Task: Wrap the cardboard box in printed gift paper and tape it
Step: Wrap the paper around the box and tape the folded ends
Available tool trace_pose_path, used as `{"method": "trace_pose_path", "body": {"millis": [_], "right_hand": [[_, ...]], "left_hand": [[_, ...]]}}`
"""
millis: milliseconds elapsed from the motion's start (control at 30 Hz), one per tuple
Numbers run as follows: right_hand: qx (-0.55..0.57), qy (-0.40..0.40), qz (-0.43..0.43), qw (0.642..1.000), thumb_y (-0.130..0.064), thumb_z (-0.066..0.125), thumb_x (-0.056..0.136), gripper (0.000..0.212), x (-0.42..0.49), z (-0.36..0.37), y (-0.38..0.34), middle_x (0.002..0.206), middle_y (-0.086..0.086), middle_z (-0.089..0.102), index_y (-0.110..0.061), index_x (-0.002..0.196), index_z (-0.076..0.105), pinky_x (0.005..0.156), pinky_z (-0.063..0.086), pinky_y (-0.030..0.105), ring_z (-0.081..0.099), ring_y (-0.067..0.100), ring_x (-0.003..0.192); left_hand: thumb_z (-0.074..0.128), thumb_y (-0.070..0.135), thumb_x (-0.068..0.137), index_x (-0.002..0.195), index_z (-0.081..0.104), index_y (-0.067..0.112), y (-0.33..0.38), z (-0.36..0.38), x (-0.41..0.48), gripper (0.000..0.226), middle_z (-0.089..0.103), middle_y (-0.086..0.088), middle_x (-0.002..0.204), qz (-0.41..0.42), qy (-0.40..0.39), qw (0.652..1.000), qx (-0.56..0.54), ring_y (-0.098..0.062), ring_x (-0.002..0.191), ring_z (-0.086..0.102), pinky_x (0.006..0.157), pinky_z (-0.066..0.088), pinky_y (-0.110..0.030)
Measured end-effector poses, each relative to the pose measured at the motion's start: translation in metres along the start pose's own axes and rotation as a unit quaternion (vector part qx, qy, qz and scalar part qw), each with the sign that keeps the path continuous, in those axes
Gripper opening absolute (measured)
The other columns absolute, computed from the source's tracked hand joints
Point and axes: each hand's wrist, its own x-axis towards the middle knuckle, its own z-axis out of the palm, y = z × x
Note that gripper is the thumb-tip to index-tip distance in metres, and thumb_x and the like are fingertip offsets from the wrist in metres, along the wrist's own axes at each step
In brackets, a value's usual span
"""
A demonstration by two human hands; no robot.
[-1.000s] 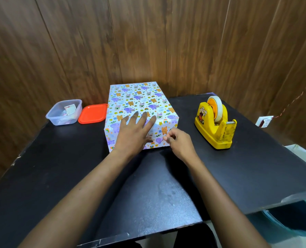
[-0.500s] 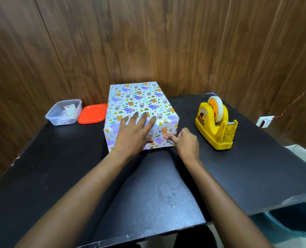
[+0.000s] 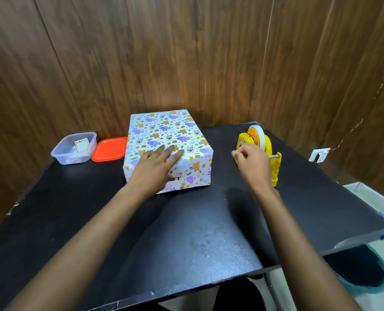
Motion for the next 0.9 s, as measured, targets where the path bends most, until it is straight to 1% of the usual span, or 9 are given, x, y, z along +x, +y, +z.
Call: {"method": "trace_pose_path", "body": {"millis": [100,200,267,333,433,533,700,800,900], "right_hand": [[-0.181,0.071,0.030,0.981,-0.026,0.044,0.098,0.033,0.021,-0.031,0.009,0.119,0.013,0.057,-0.003,0.112,0.062,0.085,0.039,0.039,0.042,0.031,0.116],[-0.164,-0.054,0.179,0.969,-0.036,0.043,0.099,0.043,0.042,-0.044,0.031,0.128,0.016,0.053,-0.002,0.119,0.059,0.102,0.030,0.045,0.034,0.033,0.129],[-0.063,-0.104,0.223,0.967,-0.036,0.052,0.094,0.040,0.053,-0.046,0.039,0.115,0.015,0.059,-0.002,0.113,0.063,0.097,0.034,0.045,0.046,0.032,0.119],[0.026,-0.092,0.229,0.969,-0.031,0.062,0.089,0.031,0.062,-0.047,0.041,0.098,0.013,0.061,0.000,0.091,0.066,0.086,0.039,0.044,0.056,0.031,0.105],[0.130,-0.076,0.245,0.958,-0.017,0.066,0.087,0.025,0.057,-0.057,0.034,0.089,0.009,0.058,-0.006,0.066,0.057,0.079,0.039,0.035,0.053,0.023,0.095],[0.196,-0.058,0.242,0.949,-0.012,0.067,0.084,0.016,0.053,-0.070,0.031,0.099,0.012,0.059,-0.004,0.072,0.061,0.079,0.034,0.032,0.051,0.020,0.097],[0.187,-0.074,0.270,0.942,-0.014,0.065,0.087,0.014,0.039,-0.073,0.045,0.095,0.009,0.054,-0.004,0.096,0.065,0.072,0.034,0.029,0.046,0.019,0.085],[0.207,-0.070,0.275,0.936,-0.025,0.065,0.088,0.025,0.023,-0.061,0.057,0.075,0.006,0.057,-0.005,0.074,0.060,0.057,0.032,0.025,0.049,0.015,0.066],[0.226,-0.020,0.262,0.938,-0.029,0.063,0.089,0.035,0.014,-0.051,0.064,0.073,0.006,0.059,-0.011,0.060,0.055,0.061,0.038,0.026,0.049,0.011,0.062]], "left_hand": [[0.054,0.039,0.091,0.150,0.012,0.027,-0.020,-0.005,-0.010,0.073,0.014,0.001,0.157,-0.012,-0.039,0.999,-0.022,-0.020,0.144,0.018,0.111,0.021,-0.040],[0.048,0.047,0.092,0.150,0.006,0.029,-0.042,-0.012,-0.026,0.073,0.007,0.006,0.158,-0.045,-0.075,0.996,-0.035,-0.015,0.145,0.011,0.113,0.018,-0.038],[0.047,0.050,0.091,0.150,0.008,0.028,-0.056,-0.013,-0.037,0.074,0.008,0.006,0.158,-0.068,-0.083,0.992,-0.065,-0.015,0.145,0.012,0.113,0.019,-0.037],[0.050,0.048,0.090,0.150,0.012,0.026,-0.062,-0.012,-0.044,0.074,0.010,0.006,0.157,-0.084,-0.078,0.986,-0.124,-0.014,0.145,0.011,0.114,0.019,-0.036],[0.053,0.041,0.091,0.149,0.020,0.026,-0.055,-0.010,-0.047,0.068,0.015,0.007,0.156,-0.114,-0.052,0.969,-0.214,-0.014,0.145,0.011,0.115,0.016,-0.032],[0.051,0.042,0.091,0.147,0.026,0.025,-0.048,-0.006,-0.047,0.063,0.022,0.006,0.155,-0.135,-0.018,0.968,-0.213,-0.015,0.144,0.013,0.114,0.018,-0.033],[0.050,0.045,0.091,0.146,0.029,0.027,-0.044,-0.006,-0.047,0.062,0.025,0.007,0.154,-0.159,-0.010,0.963,-0.216,-0.015,0.144,0.016,0.112,0.023,-0.036],[0.051,0.045,0.090,0.146,0.029,0.026,-0.042,-0.005,-0.046,0.062,0.025,0.006,0.154,-0.161,-0.007,0.962,-0.220,-0.015,0.144,0.016,0.113,0.023,-0.036],[0.051,0.045,0.090,0.146,0.031,0.026,-0.044,-0.005,-0.046,0.062,0.026,0.006,0.153,-0.164,-0.008,0.963,-0.214,-0.016,0.143,0.017,0.112,0.024,-0.036]]}}
